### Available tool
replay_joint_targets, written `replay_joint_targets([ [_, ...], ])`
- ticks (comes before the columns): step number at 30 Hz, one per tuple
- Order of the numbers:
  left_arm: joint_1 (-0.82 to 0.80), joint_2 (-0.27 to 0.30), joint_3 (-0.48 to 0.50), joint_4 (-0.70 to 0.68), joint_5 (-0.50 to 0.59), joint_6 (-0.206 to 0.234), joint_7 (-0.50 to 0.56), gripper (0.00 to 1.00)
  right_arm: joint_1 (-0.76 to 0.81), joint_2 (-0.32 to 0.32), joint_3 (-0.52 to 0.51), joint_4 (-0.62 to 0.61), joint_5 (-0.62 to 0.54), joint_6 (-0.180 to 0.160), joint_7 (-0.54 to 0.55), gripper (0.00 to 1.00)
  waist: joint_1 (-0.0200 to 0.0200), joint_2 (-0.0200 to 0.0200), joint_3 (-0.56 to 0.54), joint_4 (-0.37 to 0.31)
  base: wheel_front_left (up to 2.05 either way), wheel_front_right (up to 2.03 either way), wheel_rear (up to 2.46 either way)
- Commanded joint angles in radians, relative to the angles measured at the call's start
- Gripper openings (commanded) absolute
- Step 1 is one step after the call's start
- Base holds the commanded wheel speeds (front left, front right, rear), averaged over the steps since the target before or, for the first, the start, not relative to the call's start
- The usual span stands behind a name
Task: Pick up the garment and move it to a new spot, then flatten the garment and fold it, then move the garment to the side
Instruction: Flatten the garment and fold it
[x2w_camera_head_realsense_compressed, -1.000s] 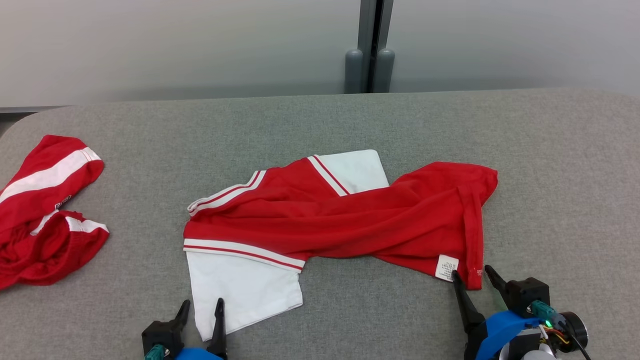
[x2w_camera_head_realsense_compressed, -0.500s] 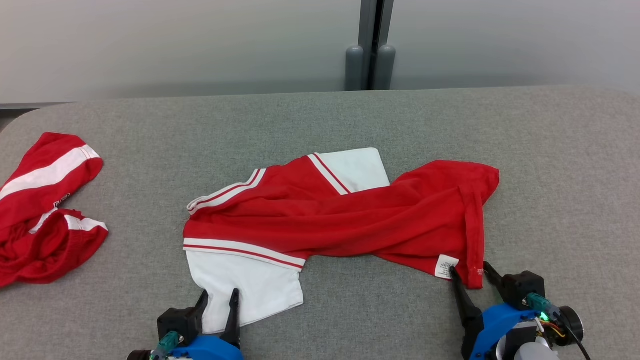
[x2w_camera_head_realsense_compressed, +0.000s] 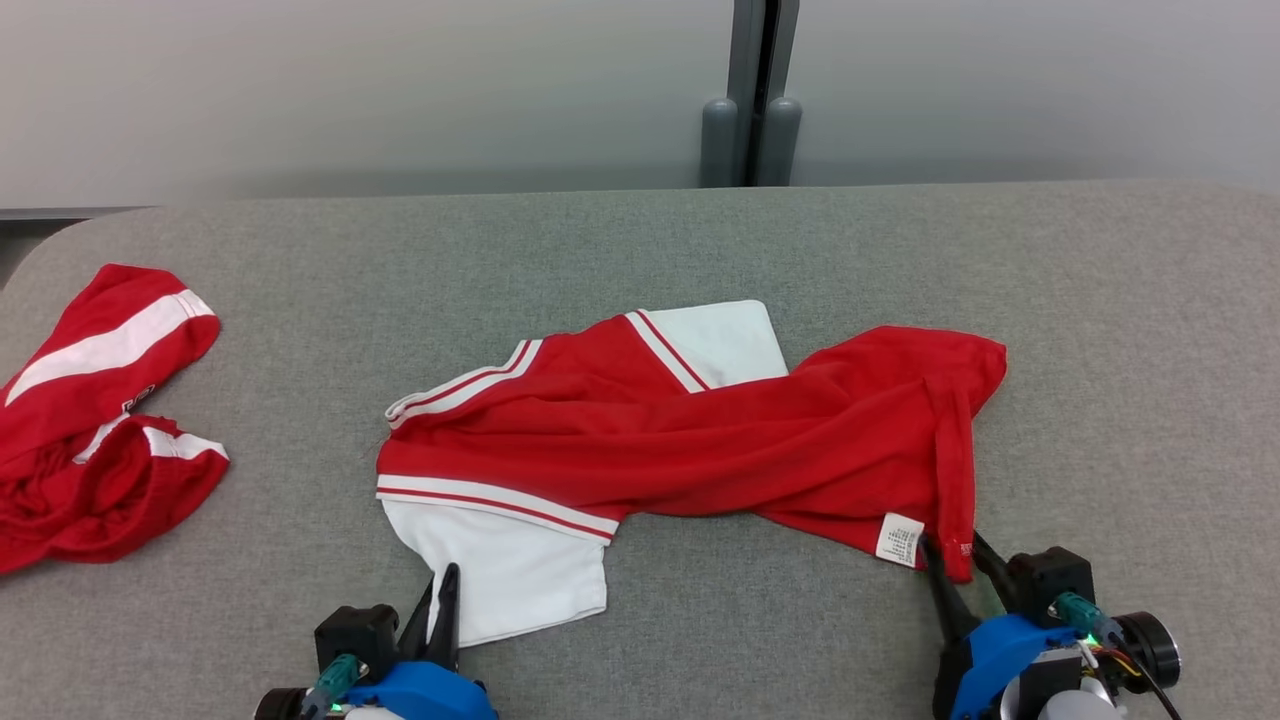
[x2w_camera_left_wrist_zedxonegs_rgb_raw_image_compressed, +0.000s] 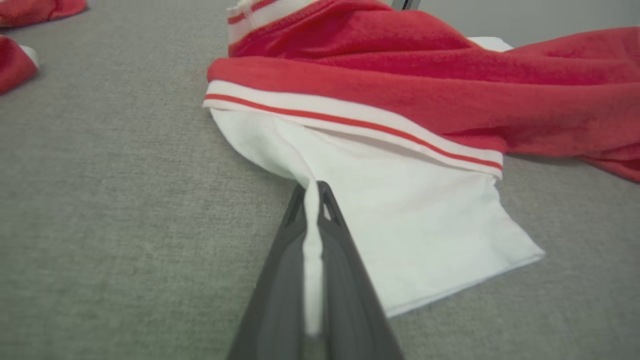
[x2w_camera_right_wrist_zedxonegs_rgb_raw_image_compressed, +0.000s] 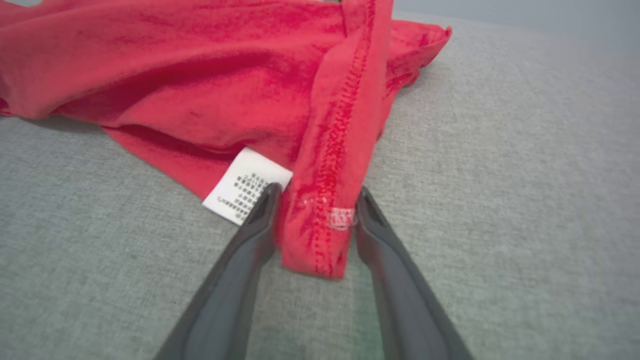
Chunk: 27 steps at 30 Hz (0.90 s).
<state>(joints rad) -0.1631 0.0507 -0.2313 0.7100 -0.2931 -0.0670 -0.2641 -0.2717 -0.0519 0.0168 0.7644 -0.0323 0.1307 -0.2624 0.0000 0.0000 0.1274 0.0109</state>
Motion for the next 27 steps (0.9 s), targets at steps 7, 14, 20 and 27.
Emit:
replay_joint_targets([
  [7, 0.027, 0.000, 0.028, -0.051, -0.001, 0.004, 0.000, 0.00, 0.055, 0.000, -0.017, -0.070, -0.018, 0.000, -0.003, 0.00, 0.0000, 0.0000, -0.017, -0.001, 0.00, 0.00, 0.00],
  [14, 0.065, 0.004, 0.081, -0.146, -0.014, -0.007, -0.001, 0.00, 0.120, 0.000, 0.128, -0.180, 0.104, 0.000, -0.003, 0.00, 0.0000, 0.0000, -0.046, -0.009, 0.00, 0.00, 0.00],
  [20, 0.060, 0.005, 0.120, -0.288, -0.034, -0.021, -0.001, 0.00, 0.170, -0.066, 0.257, -0.344, 0.191, 0.000, -0.003, 0.00, 0.0000, 0.0000, -0.046, -0.016, 0.00, 0.00, 0.00],
  [27, -0.107, 0.033, 0.140, -0.424, -0.103, -0.046, 0.059, 0.00, 0.078, -0.153, 0.228, -0.549, 0.266, 0.000, 0.058, 0.00, 0.0000, 0.0000, 0.010, -0.034, 0.00, 0.00, 0.00],
])
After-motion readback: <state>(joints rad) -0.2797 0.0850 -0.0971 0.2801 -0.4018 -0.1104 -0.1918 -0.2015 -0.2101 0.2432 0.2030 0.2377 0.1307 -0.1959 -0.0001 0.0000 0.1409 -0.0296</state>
